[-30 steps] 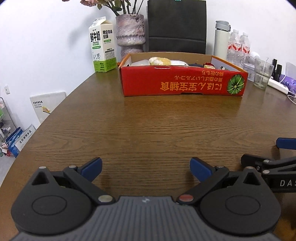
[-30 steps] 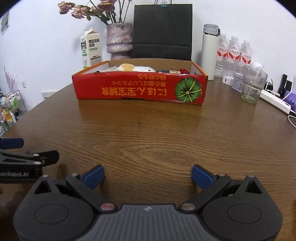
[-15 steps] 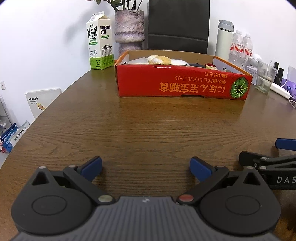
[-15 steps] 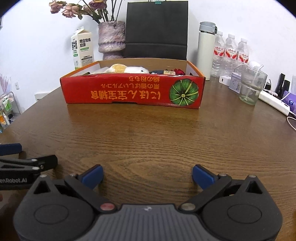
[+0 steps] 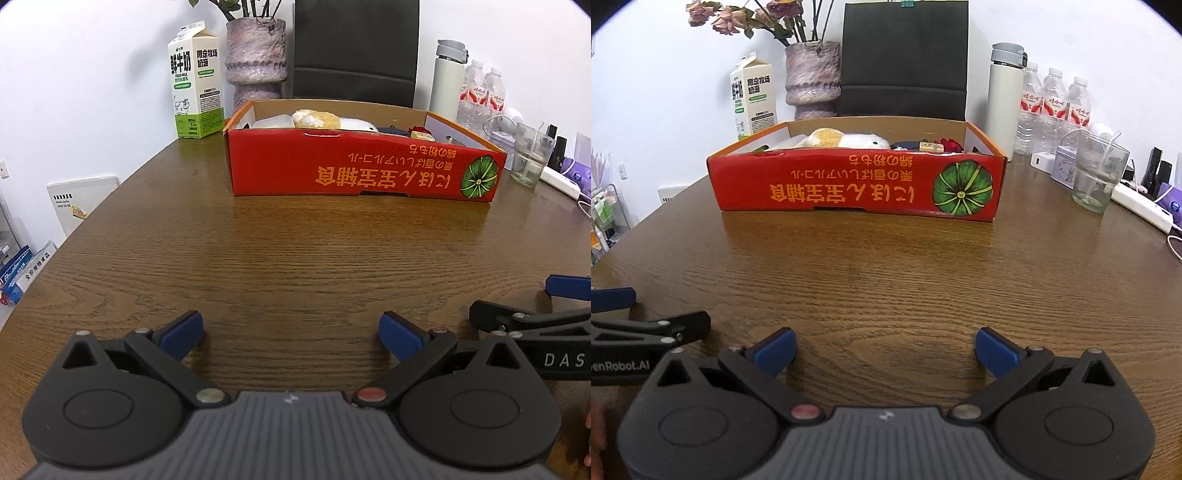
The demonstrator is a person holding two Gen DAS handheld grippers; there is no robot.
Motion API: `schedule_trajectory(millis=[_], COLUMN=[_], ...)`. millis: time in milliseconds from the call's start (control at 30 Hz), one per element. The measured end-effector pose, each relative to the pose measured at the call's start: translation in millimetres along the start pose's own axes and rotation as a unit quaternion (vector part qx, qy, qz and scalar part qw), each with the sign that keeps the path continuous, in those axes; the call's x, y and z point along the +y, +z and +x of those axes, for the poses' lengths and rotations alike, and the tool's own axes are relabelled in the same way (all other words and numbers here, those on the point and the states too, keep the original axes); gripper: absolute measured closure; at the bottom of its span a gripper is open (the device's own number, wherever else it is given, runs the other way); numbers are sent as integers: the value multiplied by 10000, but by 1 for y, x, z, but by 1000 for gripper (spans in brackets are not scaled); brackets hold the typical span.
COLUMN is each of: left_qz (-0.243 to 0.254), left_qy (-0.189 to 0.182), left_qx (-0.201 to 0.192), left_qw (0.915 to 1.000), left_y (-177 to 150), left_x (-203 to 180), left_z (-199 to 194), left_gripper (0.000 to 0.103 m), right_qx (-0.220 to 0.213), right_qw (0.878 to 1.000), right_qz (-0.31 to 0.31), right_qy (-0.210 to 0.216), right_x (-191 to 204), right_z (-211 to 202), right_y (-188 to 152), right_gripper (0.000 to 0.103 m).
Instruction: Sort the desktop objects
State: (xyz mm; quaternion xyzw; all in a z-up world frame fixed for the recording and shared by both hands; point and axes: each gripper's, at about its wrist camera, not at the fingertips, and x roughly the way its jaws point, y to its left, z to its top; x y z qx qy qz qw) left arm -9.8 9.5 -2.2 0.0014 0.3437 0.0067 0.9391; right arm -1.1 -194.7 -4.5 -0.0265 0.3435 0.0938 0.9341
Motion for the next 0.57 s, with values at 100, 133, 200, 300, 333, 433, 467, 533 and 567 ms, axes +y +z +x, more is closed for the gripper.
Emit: schedule_trajectory(millis=[100,133,200,300,333,433,467,533,567], left_qz=[-19,-21,-22,-22,-23,-19,-19,-20,-20], left_qy=[22,23,24,23,24,21,21,20,20], left_qx=[1,1,1,1,2,1,1,0,0], left_qw=[10000,10000,10000,10000,10000,10000,10000,10000,10000], left_y=[1,0,0,0,0,0,0,0,1], left_x=[0,-1,0,0,0,0,0,0,0], left_z=[1,1,1,0,0,0,0,0,0], left_gripper=[0,0,0,0,0,0,0,0,0], right_qx=[-1,-1,-1,-2,-1,-1,-1,-2,-1], right_qw=[10000,10000,10000,9999,10000,10000,10000,10000,10000], right_qz=[30,34,56,66,63,61,59,60,57], right_qy=[-37,-40,-62,-77,-75,-73,-69,-70,-68], right_x=[1,1,1,1,0,-1,-1,-1,-1], right_z=[1,1,1,1,1,2,2,2,2], right_y=[0,0,1,1,1,2,1,2,2], right_gripper=[0,0,0,0,0,0,0,0,0])
